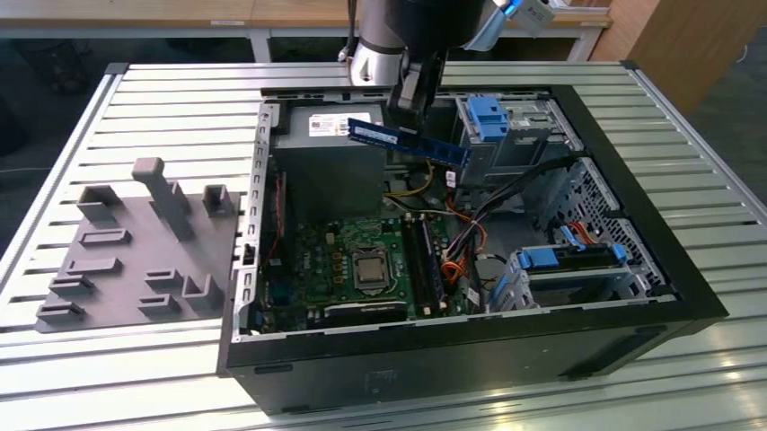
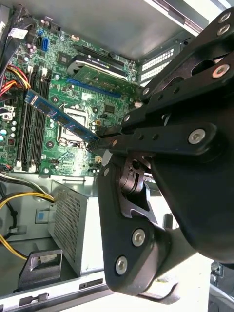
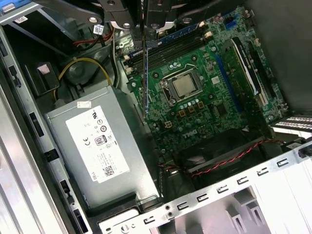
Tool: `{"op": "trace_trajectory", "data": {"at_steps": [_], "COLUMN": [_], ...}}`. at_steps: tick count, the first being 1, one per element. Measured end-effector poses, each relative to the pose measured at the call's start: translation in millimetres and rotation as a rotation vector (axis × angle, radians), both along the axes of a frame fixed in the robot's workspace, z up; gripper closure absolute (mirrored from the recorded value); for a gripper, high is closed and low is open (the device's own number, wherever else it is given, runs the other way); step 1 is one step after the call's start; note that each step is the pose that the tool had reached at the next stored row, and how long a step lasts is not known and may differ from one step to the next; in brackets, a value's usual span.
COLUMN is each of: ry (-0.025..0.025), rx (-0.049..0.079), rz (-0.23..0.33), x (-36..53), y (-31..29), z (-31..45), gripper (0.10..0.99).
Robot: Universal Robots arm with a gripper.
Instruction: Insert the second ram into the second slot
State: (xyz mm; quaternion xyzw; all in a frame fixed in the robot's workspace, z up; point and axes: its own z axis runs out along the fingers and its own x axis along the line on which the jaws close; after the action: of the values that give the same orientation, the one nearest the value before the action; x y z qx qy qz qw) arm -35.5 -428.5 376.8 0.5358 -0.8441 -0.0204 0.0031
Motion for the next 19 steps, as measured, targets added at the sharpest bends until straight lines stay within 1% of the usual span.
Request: {"op": "trace_trajectory", "data": {"at_steps": [19], "ry": [0.0000], "rx": [0.000], "rz": [-0.067], "x": [0.0], "y": [0.0], "z": [-0.2], "gripper": [0.949]}}
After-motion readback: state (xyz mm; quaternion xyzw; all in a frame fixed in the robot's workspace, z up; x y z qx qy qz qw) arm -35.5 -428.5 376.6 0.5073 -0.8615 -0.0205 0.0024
